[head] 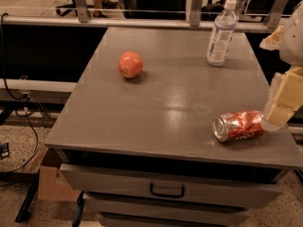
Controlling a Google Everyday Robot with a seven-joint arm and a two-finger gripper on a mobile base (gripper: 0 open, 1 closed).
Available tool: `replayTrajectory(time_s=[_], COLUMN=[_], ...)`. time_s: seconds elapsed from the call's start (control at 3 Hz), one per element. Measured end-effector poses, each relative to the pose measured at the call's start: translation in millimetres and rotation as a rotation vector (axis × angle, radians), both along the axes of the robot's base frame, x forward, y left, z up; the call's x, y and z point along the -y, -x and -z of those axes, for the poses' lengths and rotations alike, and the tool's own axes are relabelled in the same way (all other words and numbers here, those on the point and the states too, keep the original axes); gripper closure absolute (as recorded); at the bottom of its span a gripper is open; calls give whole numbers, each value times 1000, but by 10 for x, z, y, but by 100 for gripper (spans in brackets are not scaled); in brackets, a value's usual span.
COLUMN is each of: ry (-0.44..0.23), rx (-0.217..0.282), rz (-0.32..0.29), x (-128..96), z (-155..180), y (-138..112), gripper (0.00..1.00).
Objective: Move coke can near blue plastic bottle
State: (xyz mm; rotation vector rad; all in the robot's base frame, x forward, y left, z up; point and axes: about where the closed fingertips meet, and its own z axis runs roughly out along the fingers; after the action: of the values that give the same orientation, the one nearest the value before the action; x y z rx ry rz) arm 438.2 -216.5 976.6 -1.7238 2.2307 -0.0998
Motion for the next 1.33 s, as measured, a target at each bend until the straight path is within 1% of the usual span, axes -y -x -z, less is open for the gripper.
replayTrajectory(time_s=[0.33, 0.67, 1.0, 1.33], ry=[0, -59, -195, -300], rx=[0, 22, 64, 61], rz=[0, 3, -11, -70], x=[0, 96, 383, 527], z=[0, -12, -49, 23], y=[0, -5, -65, -110], gripper=[0, 0, 0, 0])
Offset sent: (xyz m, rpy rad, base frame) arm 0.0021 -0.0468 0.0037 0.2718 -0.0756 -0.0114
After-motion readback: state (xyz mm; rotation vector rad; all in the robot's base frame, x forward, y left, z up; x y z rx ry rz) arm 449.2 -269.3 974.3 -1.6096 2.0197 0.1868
